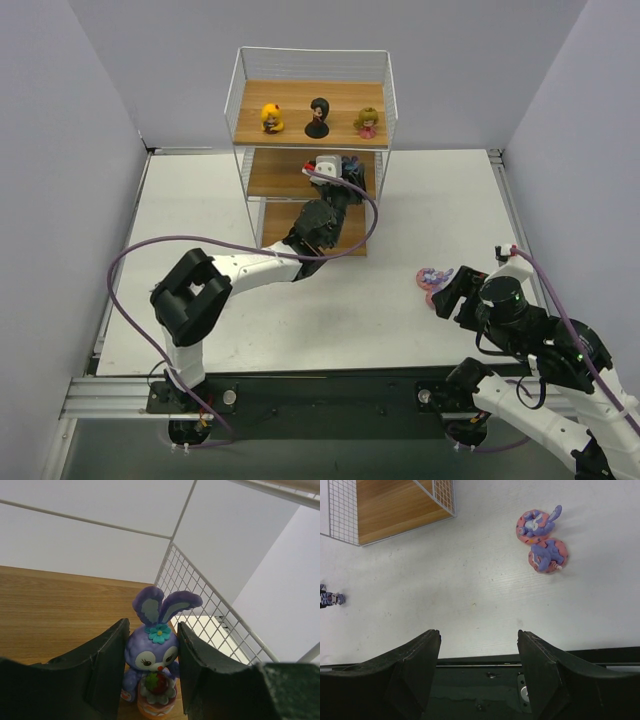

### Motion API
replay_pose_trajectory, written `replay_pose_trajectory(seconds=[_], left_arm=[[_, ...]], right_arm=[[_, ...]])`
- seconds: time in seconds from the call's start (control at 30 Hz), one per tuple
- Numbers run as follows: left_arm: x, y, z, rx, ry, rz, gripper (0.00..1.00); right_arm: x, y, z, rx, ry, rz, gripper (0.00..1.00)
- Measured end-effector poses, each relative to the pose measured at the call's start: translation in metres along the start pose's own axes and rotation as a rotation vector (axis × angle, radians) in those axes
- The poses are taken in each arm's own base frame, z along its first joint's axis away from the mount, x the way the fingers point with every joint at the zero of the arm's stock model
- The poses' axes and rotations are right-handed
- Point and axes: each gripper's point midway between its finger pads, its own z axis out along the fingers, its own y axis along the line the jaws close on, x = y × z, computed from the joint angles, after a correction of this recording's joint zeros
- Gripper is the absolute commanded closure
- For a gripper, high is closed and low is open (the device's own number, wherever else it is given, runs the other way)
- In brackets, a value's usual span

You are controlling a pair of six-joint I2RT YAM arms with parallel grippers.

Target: Place and organize the plastic toys onto the shelf

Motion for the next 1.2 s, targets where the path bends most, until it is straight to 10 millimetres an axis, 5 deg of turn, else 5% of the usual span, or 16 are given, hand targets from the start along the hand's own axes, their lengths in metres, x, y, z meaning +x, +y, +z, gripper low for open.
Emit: replay_pose_trajectory(seconds=[0.77,0.87,1.2], left_arm=[[0.009,-0.024,-0.001,0.040,0.012,0.059,0.48],[0.009,-0.023,-0.001,0.037,0.013,0.070,0.23],[0.010,-0.015,0.003,-0.008,0.011,0.106,0.14]], right_arm=[[0.002,-0.004,0.002,0.015,-0.003,0.001,0.35],[0.002,-0.004,0.002,0.015,-0.004,0.001,0.35],[0.004,-0.006,0.003,0.021,0.002,0.006,0.35]])
